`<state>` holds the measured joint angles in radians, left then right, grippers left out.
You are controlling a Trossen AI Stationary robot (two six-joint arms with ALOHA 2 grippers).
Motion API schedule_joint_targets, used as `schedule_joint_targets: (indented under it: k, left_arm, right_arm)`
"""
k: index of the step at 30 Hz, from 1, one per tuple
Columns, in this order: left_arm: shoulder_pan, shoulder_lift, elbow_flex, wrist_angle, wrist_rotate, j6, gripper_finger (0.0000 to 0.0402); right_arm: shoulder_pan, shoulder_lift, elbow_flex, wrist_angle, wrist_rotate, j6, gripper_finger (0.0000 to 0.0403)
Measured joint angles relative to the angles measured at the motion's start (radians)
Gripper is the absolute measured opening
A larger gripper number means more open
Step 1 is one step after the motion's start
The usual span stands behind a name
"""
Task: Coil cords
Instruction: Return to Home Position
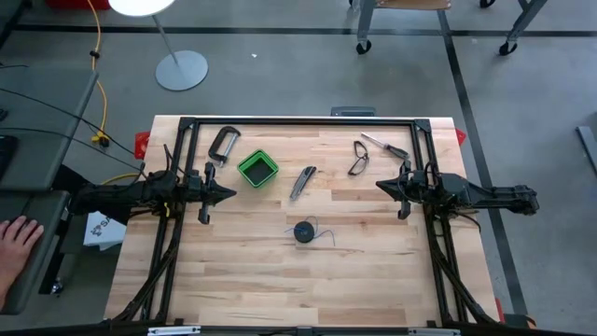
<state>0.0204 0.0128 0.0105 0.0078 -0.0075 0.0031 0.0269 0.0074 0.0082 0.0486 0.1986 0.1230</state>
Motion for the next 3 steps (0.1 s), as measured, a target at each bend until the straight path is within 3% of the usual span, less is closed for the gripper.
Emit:
schedule_joint_targets:
  k: [3]
  left_arm:
    - [0.0, 0.0, 0.0, 0.0, 0.0, 0.0, 0.0001]
  right_arm:
    - [0.0, 0.0, 0.0, 0.0, 0.0, 0.0, 0.0]
